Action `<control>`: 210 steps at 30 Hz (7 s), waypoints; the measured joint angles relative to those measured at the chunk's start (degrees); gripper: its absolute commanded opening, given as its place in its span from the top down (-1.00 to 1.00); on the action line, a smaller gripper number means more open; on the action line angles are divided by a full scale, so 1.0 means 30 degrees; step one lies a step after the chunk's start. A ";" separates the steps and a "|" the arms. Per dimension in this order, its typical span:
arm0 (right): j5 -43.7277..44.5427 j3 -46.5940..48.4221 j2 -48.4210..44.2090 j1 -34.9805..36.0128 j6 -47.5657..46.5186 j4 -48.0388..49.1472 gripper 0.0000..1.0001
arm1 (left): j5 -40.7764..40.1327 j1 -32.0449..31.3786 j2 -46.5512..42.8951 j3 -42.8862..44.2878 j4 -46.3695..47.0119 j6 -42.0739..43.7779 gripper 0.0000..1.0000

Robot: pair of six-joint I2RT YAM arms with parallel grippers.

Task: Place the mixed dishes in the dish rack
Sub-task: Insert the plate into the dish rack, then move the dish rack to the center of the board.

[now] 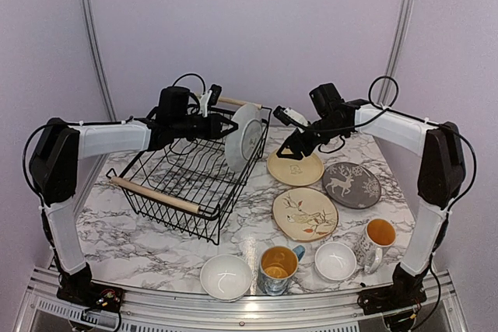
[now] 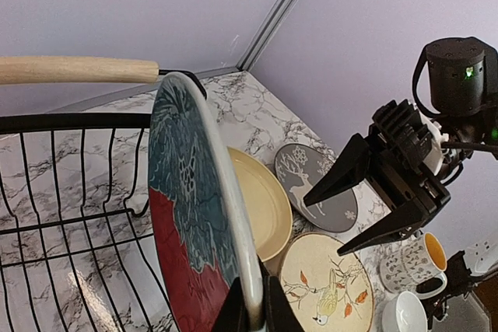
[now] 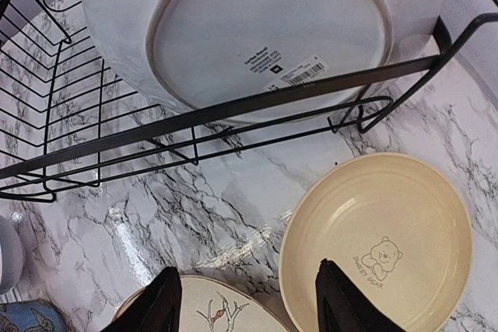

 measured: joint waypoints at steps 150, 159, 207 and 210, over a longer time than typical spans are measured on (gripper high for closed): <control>0.2302 -0.0262 0.0743 -0.0780 0.0430 0.0146 -0.17 | 0.0401 0.1654 0.3293 0.4568 -0.0882 0.5056 -0.06; 0.2208 -0.0364 0.0452 -0.0750 0.0430 0.0182 -0.18 | -0.1996 0.1654 0.1654 0.5078 -0.4000 0.5005 -0.45; 0.5209 0.9887 0.8743 -0.0510 0.0546 -0.1231 -0.16 | -1.1657 0.9114 -0.2200 0.1042 -1.5912 0.4561 -0.09; 0.5268 0.9887 0.8954 -0.0495 0.0175 -0.1151 -0.16 | -1.0681 0.8699 -0.3876 -0.0619 -1.5897 0.4663 -0.09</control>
